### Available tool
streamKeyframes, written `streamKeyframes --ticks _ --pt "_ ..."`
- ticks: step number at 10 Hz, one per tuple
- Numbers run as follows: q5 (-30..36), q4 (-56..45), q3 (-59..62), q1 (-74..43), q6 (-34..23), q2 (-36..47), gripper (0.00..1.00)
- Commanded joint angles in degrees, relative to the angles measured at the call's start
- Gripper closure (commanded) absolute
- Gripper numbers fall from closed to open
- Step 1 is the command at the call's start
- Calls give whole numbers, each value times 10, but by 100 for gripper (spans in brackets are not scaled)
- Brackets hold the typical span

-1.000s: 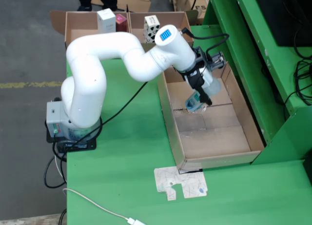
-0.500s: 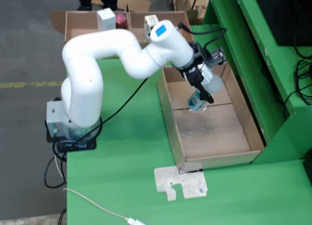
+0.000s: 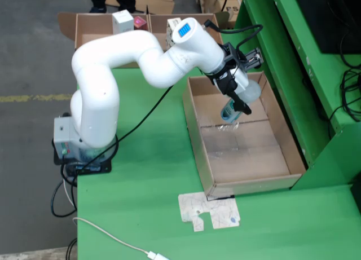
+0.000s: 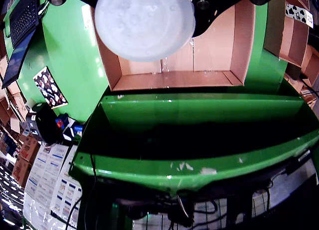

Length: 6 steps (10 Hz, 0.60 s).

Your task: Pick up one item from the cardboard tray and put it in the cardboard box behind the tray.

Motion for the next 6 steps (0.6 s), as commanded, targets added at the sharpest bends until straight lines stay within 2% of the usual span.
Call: streamKeyframes --ticks 1,6 --pt "-3 -22 92 -6 -7 -27 100" --pt "1 -44 172 -12 -7 -70 100"
